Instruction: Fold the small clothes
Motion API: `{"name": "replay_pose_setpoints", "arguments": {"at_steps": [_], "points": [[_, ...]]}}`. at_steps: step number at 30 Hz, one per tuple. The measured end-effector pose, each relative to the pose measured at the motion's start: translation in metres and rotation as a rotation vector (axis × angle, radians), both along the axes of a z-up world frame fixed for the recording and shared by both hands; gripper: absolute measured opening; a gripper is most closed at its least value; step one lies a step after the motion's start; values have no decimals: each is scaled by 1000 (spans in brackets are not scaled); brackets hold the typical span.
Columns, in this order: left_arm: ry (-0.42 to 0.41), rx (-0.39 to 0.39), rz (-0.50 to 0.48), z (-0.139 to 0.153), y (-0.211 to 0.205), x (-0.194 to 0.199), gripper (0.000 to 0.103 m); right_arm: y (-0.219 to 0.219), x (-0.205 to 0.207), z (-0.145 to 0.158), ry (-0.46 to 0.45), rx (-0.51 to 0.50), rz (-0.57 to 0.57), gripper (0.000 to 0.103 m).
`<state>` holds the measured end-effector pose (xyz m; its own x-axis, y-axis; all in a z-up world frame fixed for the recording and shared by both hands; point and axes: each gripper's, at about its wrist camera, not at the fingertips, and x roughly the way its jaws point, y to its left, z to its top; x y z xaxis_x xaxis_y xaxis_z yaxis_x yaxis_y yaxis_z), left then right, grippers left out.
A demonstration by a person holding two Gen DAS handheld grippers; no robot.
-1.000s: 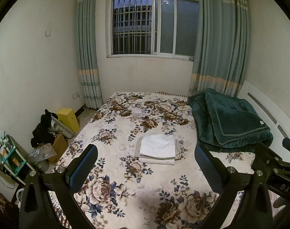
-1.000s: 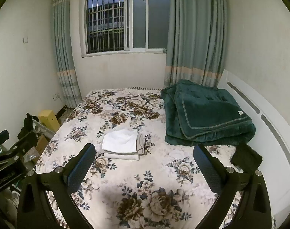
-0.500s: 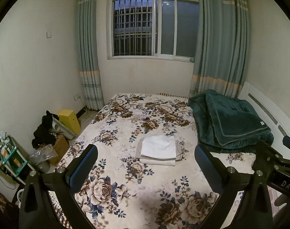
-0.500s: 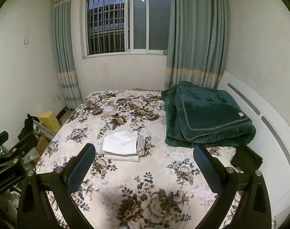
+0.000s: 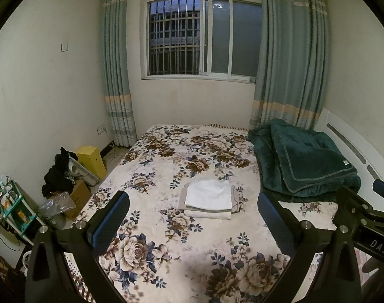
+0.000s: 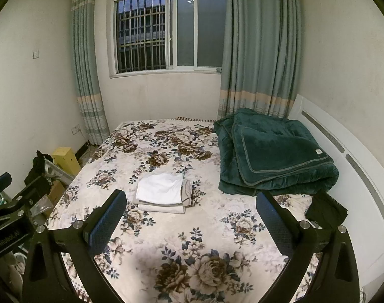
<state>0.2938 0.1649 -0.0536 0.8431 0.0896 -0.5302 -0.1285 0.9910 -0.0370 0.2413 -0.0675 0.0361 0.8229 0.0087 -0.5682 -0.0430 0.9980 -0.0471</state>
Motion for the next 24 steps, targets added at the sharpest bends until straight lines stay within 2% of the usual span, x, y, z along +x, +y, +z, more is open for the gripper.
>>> {"name": "replay_pose_setpoints", "arguments": {"at_steps": [24], "points": [[-16,4,2,4,-2,-5,103,2,-3,-1,-4,-3,-2,103]]}}
